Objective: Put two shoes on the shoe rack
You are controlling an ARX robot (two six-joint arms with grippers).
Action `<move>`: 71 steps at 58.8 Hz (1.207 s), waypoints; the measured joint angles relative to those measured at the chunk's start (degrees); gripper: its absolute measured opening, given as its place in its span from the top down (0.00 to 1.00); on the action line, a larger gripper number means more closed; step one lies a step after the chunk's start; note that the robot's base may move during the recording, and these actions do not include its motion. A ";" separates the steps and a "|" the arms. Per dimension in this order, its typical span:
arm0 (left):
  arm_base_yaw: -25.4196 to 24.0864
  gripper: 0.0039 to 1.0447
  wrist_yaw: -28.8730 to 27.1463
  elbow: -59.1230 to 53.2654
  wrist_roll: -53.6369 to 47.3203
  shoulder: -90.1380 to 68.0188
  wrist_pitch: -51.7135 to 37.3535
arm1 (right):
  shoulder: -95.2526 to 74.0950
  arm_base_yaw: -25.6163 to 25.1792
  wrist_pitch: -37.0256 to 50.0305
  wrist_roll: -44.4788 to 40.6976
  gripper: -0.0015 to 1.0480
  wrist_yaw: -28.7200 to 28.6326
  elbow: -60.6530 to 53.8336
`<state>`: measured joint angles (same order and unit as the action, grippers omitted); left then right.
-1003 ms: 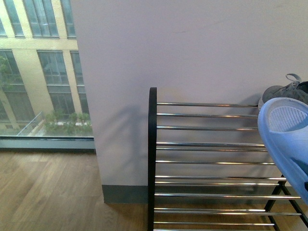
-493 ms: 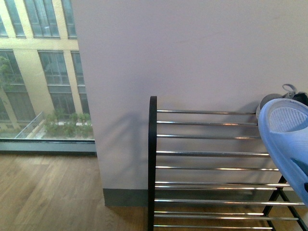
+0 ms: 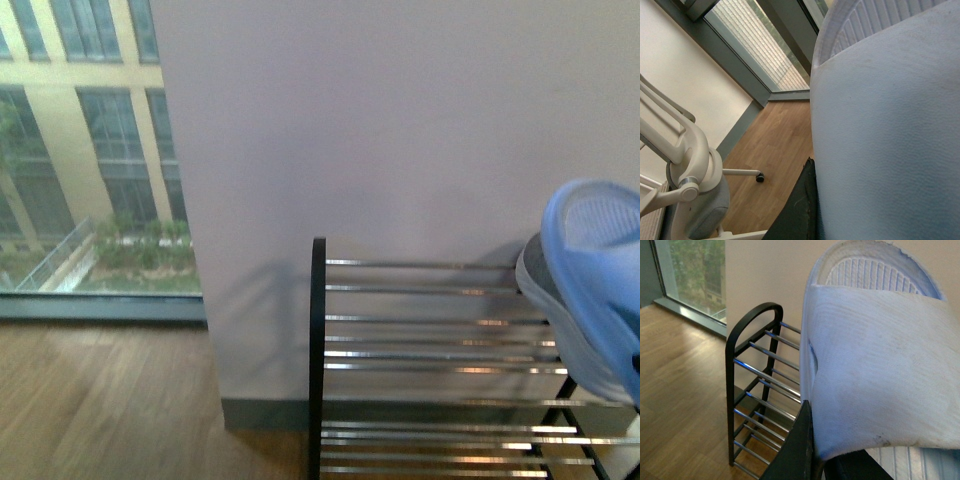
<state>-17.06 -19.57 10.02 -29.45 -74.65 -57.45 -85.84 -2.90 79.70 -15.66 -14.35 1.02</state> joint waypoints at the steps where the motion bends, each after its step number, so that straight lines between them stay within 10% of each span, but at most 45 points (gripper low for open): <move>1: 0.00 0.98 0.00 0.00 0.00 0.00 0.00 | -0.02 0.00 0.07 0.00 0.98 0.00 0.00; 29: -0.13 0.98 -0.15 0.00 0.00 0.00 0.00 | -10.38 13.05 -19.69 16.90 0.98 17.66 24.57; 71: -0.13 0.98 -0.09 0.00 0.00 0.00 0.00 | -38.47 9.55 -40.87 21.79 0.98 30.53 59.58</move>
<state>-17.19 -19.66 10.02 -29.45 -74.65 -57.45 -124.31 6.66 38.83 6.13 16.19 60.60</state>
